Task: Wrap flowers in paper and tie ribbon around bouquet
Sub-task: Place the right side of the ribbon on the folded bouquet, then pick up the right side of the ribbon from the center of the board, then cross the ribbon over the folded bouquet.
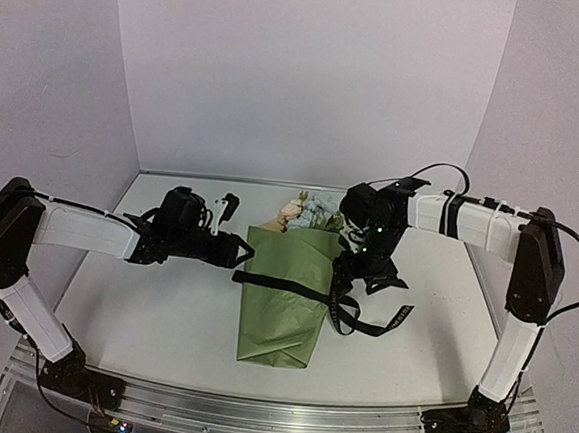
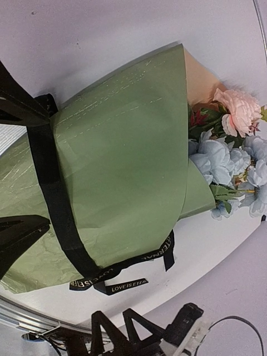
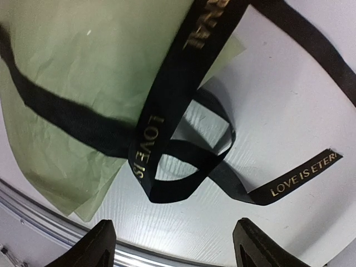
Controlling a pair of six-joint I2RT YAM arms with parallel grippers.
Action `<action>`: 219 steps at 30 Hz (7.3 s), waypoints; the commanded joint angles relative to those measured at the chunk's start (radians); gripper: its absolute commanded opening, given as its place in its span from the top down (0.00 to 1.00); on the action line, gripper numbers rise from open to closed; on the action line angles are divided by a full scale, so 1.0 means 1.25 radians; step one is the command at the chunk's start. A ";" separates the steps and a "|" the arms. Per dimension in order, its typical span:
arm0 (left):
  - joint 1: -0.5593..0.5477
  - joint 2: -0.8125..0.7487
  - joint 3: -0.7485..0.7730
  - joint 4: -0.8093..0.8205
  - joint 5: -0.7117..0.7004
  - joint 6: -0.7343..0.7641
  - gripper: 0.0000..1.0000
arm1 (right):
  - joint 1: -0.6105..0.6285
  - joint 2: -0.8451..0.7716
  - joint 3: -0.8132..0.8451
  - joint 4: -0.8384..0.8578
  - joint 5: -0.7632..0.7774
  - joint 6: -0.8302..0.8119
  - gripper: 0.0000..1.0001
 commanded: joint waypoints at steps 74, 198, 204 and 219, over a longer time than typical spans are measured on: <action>-0.002 0.145 0.074 -0.148 0.030 0.296 0.39 | -0.053 0.019 0.274 0.144 -0.248 0.133 1.00; -0.056 0.144 0.206 -0.140 0.088 0.300 1.00 | 0.080 0.034 0.012 0.178 -0.183 0.149 1.00; -0.056 0.141 0.215 -0.140 0.106 0.305 1.00 | 0.081 0.111 0.048 0.251 -0.226 0.225 1.00; -0.056 0.124 0.196 -0.168 0.145 0.313 1.00 | 0.054 0.227 0.172 0.242 -0.101 0.300 1.00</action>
